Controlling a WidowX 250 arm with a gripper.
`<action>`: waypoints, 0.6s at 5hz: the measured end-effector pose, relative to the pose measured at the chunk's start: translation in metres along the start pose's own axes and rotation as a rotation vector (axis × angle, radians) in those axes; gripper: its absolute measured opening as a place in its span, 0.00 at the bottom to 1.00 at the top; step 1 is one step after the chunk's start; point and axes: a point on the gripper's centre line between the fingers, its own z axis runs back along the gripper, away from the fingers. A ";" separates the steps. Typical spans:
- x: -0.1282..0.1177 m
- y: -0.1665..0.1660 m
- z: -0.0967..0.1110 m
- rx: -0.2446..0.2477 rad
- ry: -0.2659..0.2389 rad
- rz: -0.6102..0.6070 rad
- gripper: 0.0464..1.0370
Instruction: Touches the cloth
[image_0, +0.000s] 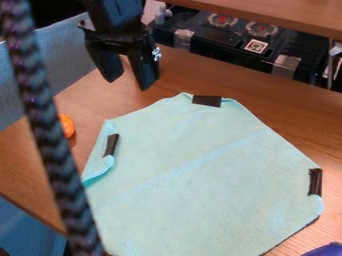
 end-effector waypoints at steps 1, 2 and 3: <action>-0.003 0.001 -0.007 -0.004 0.024 0.008 0.96; -0.010 -0.016 -0.031 0.022 0.062 -0.066 0.96; -0.015 -0.022 -0.049 0.053 0.088 -0.100 0.96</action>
